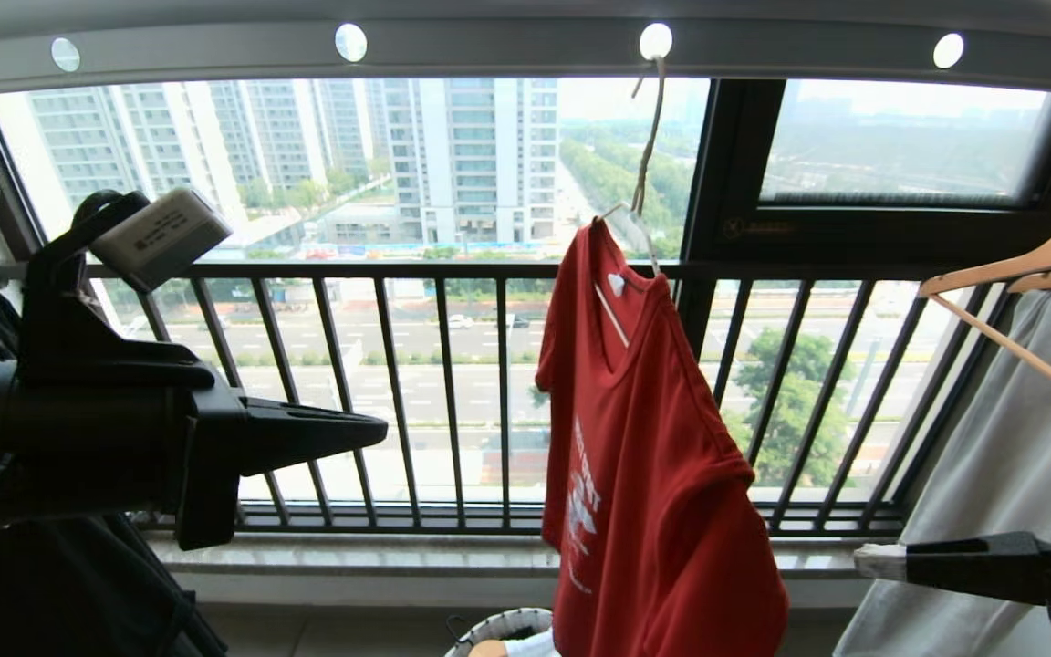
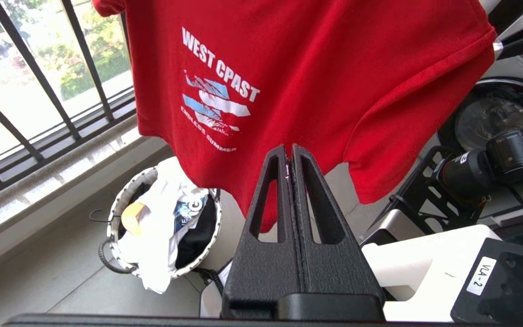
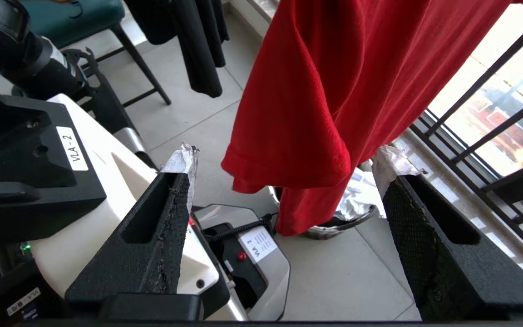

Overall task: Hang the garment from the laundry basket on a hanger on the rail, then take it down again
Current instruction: Take the clothes off the clothes rack

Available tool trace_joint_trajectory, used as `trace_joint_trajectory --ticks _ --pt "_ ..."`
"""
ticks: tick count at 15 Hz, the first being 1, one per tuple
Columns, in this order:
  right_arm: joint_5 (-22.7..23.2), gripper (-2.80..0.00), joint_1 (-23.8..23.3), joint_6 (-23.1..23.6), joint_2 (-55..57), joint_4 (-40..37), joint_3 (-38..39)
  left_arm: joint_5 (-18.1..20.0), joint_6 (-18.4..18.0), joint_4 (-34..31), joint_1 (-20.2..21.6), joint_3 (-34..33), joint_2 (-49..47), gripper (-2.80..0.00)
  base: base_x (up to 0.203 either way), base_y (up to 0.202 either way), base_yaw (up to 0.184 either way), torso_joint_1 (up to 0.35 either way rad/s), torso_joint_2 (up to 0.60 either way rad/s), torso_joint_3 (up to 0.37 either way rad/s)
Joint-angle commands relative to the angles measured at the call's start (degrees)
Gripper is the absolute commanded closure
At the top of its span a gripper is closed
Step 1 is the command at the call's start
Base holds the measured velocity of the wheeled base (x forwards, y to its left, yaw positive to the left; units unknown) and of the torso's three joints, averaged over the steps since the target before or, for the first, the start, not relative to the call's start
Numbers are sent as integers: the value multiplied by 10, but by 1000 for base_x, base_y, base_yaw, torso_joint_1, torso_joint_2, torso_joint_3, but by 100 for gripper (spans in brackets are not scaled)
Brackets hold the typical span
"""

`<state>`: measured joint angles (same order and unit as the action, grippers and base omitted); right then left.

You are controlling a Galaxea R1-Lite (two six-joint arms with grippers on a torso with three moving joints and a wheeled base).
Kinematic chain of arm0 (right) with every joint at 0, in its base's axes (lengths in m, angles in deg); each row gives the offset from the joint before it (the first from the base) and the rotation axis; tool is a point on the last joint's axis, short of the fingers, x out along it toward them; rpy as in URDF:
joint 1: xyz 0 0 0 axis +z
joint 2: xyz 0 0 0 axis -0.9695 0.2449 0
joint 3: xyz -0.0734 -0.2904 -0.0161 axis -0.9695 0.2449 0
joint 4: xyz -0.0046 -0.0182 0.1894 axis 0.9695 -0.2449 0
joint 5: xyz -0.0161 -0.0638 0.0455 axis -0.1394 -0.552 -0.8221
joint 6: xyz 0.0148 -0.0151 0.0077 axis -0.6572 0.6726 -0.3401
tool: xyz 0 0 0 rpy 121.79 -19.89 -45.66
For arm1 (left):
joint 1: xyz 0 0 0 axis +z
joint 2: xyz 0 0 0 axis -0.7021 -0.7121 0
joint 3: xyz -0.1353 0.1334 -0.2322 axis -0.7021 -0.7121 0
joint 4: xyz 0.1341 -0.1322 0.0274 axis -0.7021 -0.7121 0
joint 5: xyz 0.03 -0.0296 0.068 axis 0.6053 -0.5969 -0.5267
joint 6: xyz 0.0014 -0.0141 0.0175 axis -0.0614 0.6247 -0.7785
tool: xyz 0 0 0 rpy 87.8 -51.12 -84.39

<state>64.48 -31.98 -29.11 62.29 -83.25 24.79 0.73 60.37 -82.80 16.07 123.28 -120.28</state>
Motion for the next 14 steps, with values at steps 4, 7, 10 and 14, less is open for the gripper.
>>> trace_joint_trajectory --ticks 4,7,10,14 --pt "-9 -280 -25 40 75 34 -1 2 1 -1 0 0 19 0 0 0 0 0 0 0" --pt "0 0 -24 57 70 33 3 2 1 -1 0 0 17 0 0 0 0 0 0 0" --pt "25 0 -20 56 65 30 3 2 1 -2 0 -1 16 0 0 0 0 0 0 0" --pt "77 0 -20 11 47 28 6 2 1 -1 0 -1 15 0 0 0 0 0 0 0"
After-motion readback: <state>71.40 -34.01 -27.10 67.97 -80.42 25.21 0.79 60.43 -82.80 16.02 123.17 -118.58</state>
